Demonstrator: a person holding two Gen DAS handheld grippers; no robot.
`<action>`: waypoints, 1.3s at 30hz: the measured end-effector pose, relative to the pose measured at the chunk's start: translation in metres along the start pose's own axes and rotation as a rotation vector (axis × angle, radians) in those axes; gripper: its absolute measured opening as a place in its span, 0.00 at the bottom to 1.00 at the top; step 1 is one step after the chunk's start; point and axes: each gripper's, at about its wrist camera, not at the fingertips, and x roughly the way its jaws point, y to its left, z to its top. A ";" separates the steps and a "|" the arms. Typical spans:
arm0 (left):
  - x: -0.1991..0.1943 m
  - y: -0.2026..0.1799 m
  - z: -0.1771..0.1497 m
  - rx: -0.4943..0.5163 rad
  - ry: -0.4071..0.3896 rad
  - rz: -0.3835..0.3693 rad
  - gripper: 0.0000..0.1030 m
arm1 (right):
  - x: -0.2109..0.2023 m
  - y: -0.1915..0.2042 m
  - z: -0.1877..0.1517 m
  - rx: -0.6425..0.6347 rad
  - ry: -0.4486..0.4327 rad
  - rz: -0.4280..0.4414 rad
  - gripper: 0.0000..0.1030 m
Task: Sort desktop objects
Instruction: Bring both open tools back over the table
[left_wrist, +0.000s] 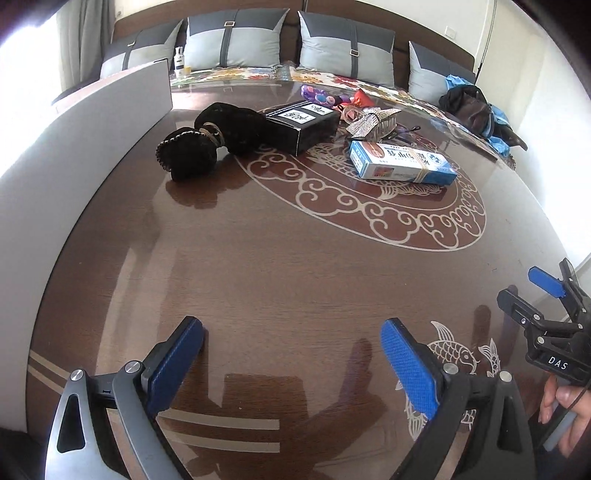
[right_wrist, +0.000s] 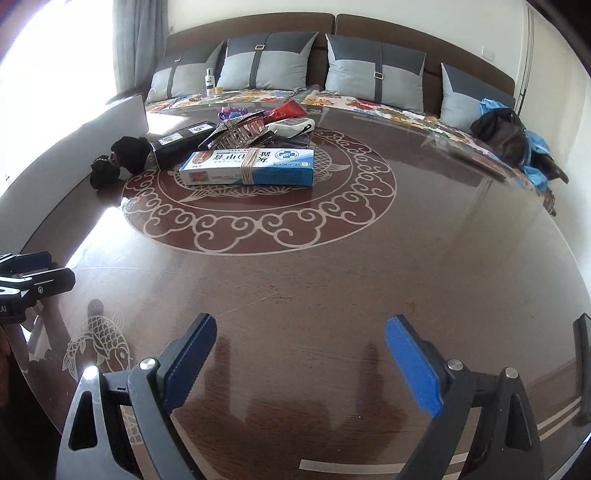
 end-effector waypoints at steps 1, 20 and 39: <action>0.001 -0.002 0.000 0.012 0.000 0.010 0.98 | 0.000 0.001 0.000 -0.004 0.000 -0.001 0.91; 0.008 -0.012 -0.004 0.064 -0.052 0.064 1.00 | 0.012 -0.007 -0.002 0.047 0.060 0.031 1.00; 0.007 -0.012 -0.007 0.066 -0.073 0.065 1.00 | 0.012 -0.007 -0.002 0.048 0.060 0.031 1.00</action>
